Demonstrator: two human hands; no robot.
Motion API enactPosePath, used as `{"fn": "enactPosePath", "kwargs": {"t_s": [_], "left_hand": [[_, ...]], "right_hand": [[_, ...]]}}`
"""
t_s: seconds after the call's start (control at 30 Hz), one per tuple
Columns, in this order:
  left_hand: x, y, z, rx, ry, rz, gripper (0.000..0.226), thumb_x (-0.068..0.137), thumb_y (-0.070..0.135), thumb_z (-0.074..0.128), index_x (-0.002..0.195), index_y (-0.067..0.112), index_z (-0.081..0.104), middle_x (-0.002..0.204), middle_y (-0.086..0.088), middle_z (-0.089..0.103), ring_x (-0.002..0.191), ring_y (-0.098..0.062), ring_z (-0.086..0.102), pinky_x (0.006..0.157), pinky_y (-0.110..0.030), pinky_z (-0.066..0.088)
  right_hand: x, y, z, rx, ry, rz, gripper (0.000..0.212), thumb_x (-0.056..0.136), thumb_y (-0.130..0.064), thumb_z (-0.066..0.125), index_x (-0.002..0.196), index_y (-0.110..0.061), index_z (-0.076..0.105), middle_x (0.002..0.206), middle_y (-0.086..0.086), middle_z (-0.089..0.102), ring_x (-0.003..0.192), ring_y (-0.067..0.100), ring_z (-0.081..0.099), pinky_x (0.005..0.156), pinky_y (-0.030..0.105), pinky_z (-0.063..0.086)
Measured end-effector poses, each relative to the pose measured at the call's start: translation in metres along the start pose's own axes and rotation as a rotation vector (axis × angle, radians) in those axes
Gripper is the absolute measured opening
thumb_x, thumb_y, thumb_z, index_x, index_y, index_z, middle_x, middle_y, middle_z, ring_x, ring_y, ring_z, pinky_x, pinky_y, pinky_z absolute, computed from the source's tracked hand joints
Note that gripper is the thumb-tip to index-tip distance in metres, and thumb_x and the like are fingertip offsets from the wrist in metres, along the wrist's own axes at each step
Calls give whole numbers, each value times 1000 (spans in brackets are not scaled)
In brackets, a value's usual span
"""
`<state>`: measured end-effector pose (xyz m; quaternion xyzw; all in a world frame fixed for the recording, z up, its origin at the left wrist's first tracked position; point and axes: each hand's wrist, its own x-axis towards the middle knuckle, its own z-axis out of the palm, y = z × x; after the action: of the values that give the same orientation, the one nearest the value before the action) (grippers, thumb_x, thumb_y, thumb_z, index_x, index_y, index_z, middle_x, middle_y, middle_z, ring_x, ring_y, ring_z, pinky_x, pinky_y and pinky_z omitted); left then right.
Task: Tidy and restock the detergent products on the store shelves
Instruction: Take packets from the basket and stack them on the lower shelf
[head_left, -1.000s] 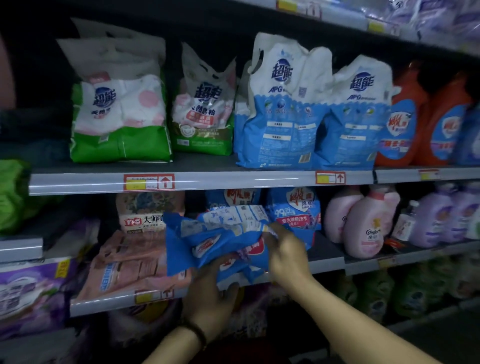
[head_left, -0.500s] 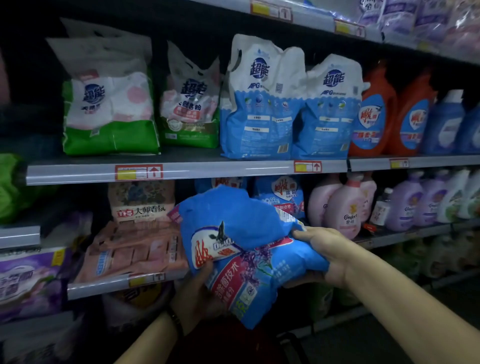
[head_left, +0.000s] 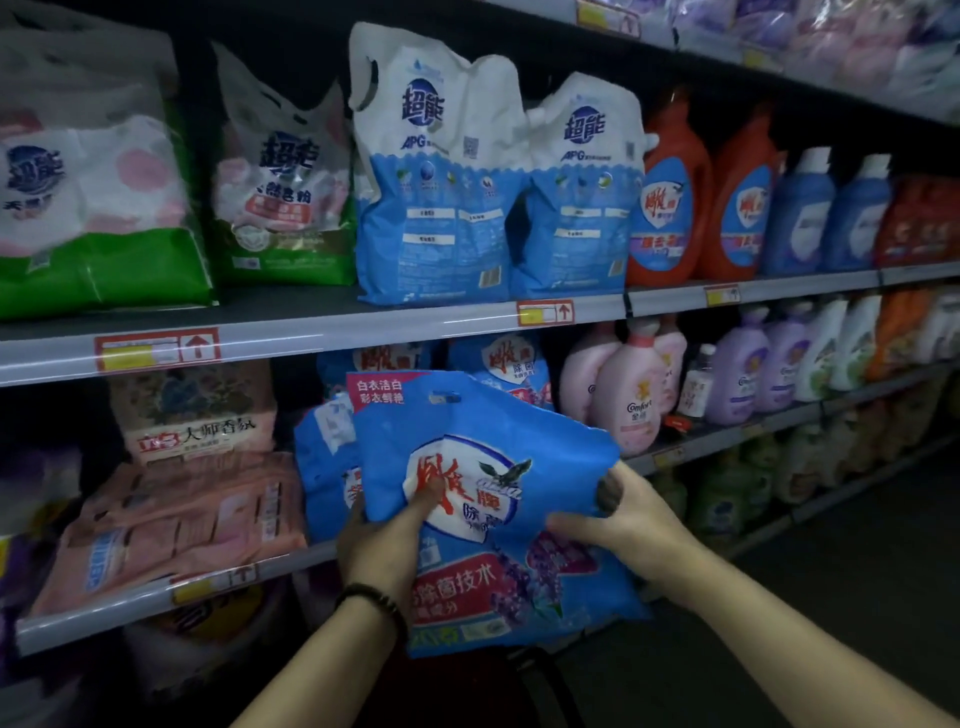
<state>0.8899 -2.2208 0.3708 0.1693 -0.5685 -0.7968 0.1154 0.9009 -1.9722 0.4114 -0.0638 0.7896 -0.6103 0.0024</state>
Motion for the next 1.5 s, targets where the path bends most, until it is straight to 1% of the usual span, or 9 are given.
{"fn": "enactPosePath", "kwargs": {"t_s": [0.13, 0.33, 0.53, 0.73, 0.83, 0.97, 1.23, 1.37, 1.5], "left_hand": [[-1, -3, 16, 102, -133, 125, 60, 54, 53, 97, 105, 28, 78, 99, 3, 82, 92, -26, 79, 88, -56, 61], [12, -23, -6, -229, -666, -272, 98, 67, 49, 94, 149, 18, 50, 147, -21, 57, 134, -47, 55, 113, -71, 35], [-8, -15, 32, -186, -346, -46, 36, 92, 40, 73, 121, 19, 70, 119, -11, 77, 107, -39, 74, 96, -65, 54], [4, -14, 59, -77, -174, 24, 38, 89, 53, 72, 108, 20, 74, 103, -8, 81, 92, -36, 78, 85, -61, 61], [15, -16, 65, -55, -141, 1, 36, 91, 52, 70, 104, 19, 75, 97, -5, 82, 88, -33, 79, 85, -59, 62], [29, -20, 82, -1, -138, -17, 40, 87, 61, 69, 99, 23, 77, 94, -2, 82, 87, -32, 79, 83, -58, 62], [86, -37, 132, 356, -381, 146, 56, 91, 78, 43, 107, 36, 77, 105, 4, 80, 100, -21, 76, 92, -47, 61], [137, -62, 140, 642, -361, 428, 17, 104, 24, 51, 102, 38, 60, 102, 11, 62, 108, -19, 57, 97, -35, 46], [198, -78, 153, 1398, -445, 812, 44, 89, 7, 59, 130, 22, 57, 133, -2, 53, 127, -25, 41, 106, -36, 41]], "right_hand": [[13, 3, 7, 156, 375, -60, 62, 67, -79, 77, 86, -19, 78, 83, 0, 75, 78, 20, 67, 70, 38, 52], [31, -12, -10, 590, 404, 80, 47, 99, -49, 64, 122, -8, 74, 110, 19, 80, 100, 42, 77, 88, 60, 62], [39, -10, -25, 391, 447, 75, 46, 100, -49, 65, 108, -4, 76, 99, 16, 82, 88, 36, 79, 83, 52, 65], [32, 21, -44, 367, 380, 14, 44, 93, -50, 72, 112, -11, 78, 107, 9, 82, 97, 30, 80, 87, 45, 61], [29, 47, -57, 332, 217, -2, 85, 57, -60, 96, 123, -13, 71, 115, 9, 81, 101, 30, 79, 79, 39, 64], [27, 80, -61, 49, 18, 133, 73, 58, -27, 104, 121, -18, 68, 107, -5, 82, 98, 15, 80, 76, 26, 64], [83, 138, -74, 129, 376, 72, 16, 81, -14, 85, 88, -1, 79, 86, 14, 82, 87, 31, 79, 70, 37, 62], [118, 161, -100, 162, 512, 81, 18, 81, -19, 88, 93, -6, 81, 91, 12, 82, 92, 37, 79, 87, 64, 61], [155, 165, -124, 109, 643, 47, 13, 86, -16, 86, 94, -10, 78, 91, 6, 82, 87, 32, 79, 84, 64, 62]]}}
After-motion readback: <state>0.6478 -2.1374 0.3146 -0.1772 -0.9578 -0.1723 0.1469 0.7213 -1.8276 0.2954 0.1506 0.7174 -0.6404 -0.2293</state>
